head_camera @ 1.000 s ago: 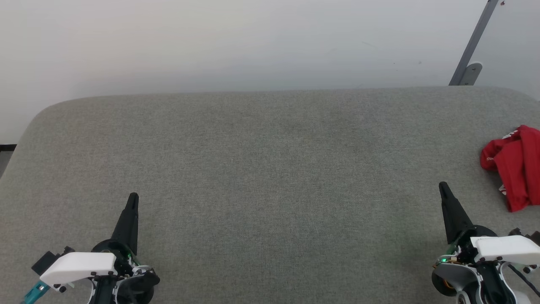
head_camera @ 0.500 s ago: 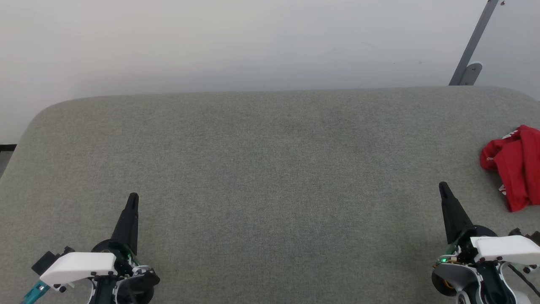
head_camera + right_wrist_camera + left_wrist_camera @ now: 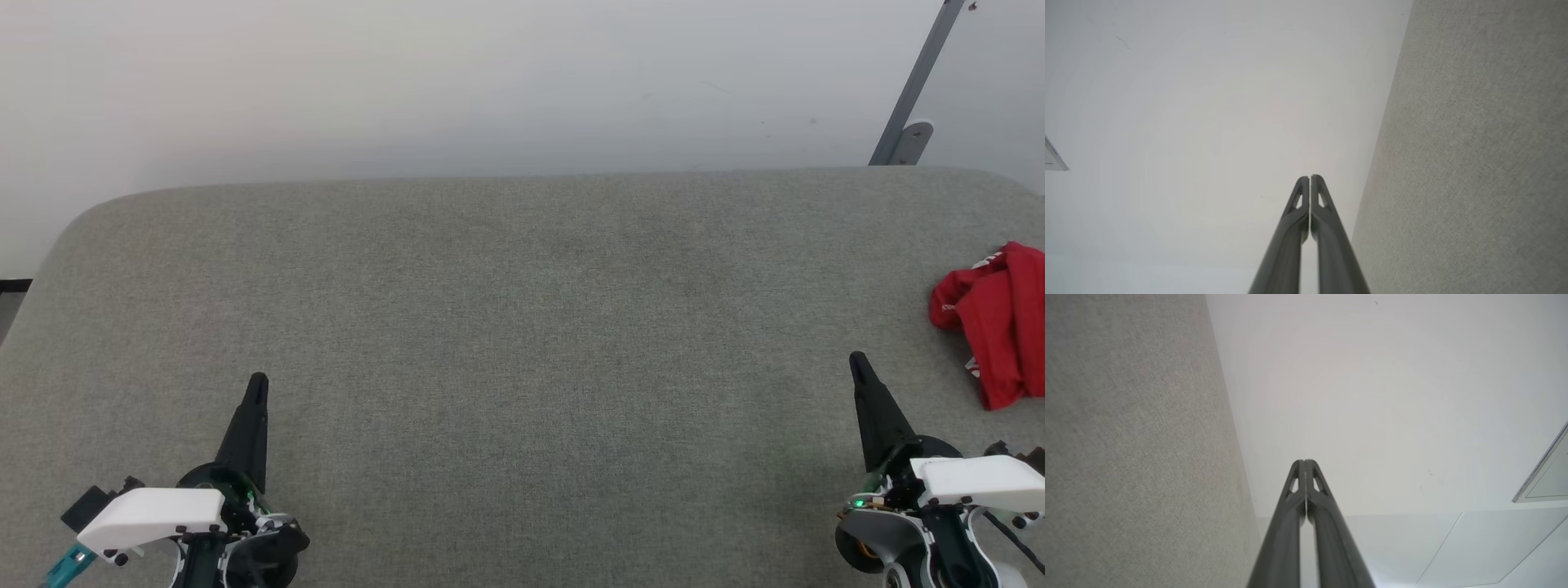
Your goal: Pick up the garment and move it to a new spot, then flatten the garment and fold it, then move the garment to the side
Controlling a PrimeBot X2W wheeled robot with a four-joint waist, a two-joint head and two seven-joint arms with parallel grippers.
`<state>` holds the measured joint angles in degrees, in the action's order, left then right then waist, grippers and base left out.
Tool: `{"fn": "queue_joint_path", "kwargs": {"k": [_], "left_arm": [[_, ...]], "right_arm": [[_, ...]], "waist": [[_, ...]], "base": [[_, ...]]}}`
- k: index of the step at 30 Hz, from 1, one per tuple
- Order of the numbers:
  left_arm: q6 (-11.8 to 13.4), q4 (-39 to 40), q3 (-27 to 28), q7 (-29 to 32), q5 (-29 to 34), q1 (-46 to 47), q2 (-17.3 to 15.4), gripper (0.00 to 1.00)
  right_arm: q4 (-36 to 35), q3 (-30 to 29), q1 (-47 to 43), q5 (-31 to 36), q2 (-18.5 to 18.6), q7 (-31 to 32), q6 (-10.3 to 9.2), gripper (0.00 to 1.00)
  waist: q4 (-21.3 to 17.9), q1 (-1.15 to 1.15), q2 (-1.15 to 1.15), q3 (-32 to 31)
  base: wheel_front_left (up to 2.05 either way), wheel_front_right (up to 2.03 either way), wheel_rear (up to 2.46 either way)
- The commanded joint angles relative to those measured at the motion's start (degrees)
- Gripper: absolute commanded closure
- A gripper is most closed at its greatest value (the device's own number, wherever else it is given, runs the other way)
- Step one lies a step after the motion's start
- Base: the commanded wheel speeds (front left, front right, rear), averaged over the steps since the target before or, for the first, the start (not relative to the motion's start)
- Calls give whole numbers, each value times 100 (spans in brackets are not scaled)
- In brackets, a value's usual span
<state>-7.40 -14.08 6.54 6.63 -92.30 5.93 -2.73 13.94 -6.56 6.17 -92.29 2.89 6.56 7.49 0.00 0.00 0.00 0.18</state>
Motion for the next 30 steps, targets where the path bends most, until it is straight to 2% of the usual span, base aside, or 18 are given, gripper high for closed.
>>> {"fn": "queue_joint_path", "kwargs": {"k": [1,30], "left_arm": [[-16,3,8,8,-15,70,-11,100],[-16,3,6,5,-18,70,-11,100]], "right_arm": [[18,-3,19,-21,-11,16,0,100],[18,-2,19,-22,-11,15,0,100]], "waist": [[0,0,0,0],[0,0,0,0]], "base": [[0,0,0],[0,0,0]]}}
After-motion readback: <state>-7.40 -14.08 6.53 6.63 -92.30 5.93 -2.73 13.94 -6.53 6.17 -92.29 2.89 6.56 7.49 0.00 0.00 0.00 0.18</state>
